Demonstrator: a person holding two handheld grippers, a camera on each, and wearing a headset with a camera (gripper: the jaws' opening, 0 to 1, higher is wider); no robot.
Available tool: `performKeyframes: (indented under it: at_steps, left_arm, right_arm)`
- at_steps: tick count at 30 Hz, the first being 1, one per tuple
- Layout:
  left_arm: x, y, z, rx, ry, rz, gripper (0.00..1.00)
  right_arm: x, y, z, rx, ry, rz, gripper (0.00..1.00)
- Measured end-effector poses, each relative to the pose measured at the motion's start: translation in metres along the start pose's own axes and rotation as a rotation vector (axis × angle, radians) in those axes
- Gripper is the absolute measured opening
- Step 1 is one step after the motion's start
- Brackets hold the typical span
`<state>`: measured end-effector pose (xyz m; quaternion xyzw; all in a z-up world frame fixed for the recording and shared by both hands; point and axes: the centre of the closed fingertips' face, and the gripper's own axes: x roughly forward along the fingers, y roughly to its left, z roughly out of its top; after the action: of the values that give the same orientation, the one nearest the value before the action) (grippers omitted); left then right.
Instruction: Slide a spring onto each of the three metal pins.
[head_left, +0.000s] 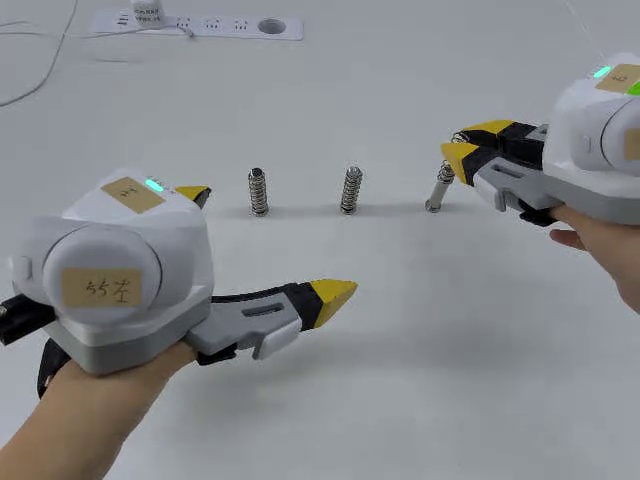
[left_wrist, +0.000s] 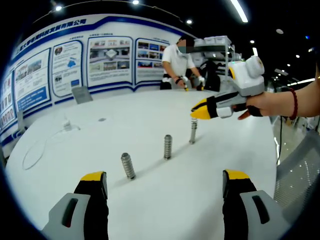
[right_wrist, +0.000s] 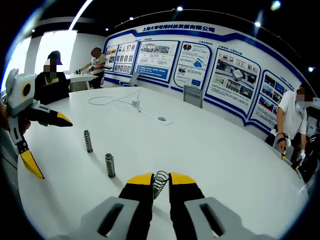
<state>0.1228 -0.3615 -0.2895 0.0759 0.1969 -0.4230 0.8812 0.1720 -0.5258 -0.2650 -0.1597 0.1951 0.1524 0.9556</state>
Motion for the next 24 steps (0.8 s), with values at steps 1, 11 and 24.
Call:
performKeyframes:
  at_steps: [1,11,24]
  left_arm:
    - [0.0,0.0,0.0,0.001,0.0,0.0,0.98]
    - [0.0,0.0,-0.002,0.006,0.006,0.002,0.97]
    - [-0.001,0.001,-0.003,-0.002,0.008,0.003,0.95]
  right_arm:
    - [0.0,0.0,0.0,-0.004,0.0,0.0,0.12]
    - [-0.003,0.005,-0.007,-0.033,0.016,-0.033,0.13]
    - [0.005,0.011,-0.027,0.04,0.07,-0.019,0.12]
